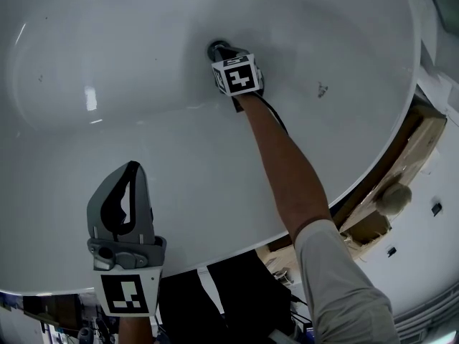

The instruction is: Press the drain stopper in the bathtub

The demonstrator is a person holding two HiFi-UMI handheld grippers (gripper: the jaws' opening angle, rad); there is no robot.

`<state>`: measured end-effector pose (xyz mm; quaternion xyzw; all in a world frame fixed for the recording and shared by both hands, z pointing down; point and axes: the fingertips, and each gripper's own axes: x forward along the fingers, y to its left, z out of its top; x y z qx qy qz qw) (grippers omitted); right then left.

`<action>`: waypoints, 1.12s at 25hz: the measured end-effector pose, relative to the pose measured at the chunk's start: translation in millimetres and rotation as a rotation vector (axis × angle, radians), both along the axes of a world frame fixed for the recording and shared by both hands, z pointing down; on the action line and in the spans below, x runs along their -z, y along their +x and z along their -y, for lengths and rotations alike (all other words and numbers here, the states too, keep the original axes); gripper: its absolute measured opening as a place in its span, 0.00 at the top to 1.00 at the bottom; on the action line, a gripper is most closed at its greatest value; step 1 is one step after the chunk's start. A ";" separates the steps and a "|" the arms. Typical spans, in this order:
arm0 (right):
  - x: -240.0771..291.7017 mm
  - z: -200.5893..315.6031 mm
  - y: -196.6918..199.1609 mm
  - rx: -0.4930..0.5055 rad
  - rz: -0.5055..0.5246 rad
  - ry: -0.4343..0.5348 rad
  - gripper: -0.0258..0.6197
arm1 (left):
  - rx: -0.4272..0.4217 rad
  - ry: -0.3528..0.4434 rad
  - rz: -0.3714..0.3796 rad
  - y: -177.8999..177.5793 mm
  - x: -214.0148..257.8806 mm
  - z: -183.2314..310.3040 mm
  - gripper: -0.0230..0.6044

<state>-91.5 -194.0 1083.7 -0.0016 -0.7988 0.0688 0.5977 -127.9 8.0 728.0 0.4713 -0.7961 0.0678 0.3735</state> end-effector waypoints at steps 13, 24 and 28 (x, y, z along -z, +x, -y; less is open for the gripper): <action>21.9 -1.0 5.8 -0.061 -0.016 -0.057 0.97 | -0.020 0.037 -0.023 27.9 23.3 12.1 0.96; 64.4 -9.8 -11.2 -0.077 0.037 -0.061 0.97 | -0.064 0.038 0.016 27.2 60.0 6.5 0.96; 88.2 -10.8 -16.6 -0.090 0.072 -0.073 0.97 | -0.054 0.043 0.005 30.6 75.5 5.0 0.96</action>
